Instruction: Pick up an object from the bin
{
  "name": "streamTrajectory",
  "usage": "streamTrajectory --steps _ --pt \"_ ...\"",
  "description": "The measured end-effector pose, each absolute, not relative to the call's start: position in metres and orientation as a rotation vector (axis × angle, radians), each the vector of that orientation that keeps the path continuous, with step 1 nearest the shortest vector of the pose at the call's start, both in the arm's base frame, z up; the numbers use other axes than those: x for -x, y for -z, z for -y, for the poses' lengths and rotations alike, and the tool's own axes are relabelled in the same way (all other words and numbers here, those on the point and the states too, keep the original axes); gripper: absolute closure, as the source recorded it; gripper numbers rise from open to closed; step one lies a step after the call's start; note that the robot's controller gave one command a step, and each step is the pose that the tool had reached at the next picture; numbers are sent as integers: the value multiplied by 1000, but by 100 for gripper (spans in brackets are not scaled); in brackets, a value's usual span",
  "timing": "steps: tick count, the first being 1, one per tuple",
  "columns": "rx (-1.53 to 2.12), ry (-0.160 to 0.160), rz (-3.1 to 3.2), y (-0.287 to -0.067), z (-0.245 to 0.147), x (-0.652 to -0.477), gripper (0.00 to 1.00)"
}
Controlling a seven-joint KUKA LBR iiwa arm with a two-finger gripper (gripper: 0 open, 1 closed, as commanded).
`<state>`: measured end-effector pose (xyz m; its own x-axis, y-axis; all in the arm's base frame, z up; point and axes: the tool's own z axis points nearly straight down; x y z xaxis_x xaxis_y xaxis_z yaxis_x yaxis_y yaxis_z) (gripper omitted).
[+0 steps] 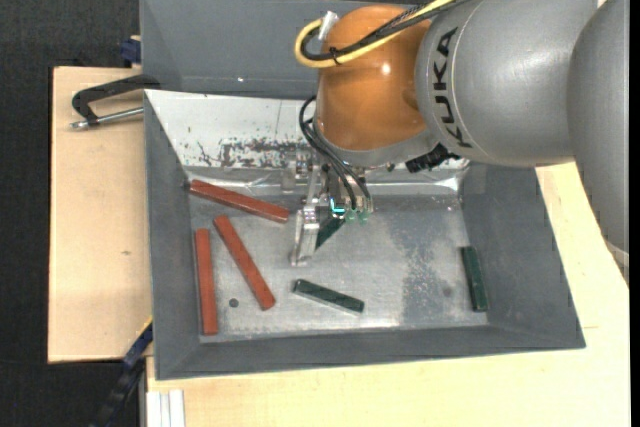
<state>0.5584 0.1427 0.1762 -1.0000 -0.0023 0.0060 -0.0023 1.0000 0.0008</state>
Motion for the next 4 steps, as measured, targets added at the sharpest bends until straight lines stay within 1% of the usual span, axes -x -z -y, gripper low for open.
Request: streamTrajectory --steps 1,2,3,4 --pt "-1 3 3143 -180 -142 -560 0" --pt "0 4 3146 -112 -97 -524 0" --pt "-23 1 3140 -83 -79 -510 0" --pt "-359 2 3130 -118 -84 -568 0"
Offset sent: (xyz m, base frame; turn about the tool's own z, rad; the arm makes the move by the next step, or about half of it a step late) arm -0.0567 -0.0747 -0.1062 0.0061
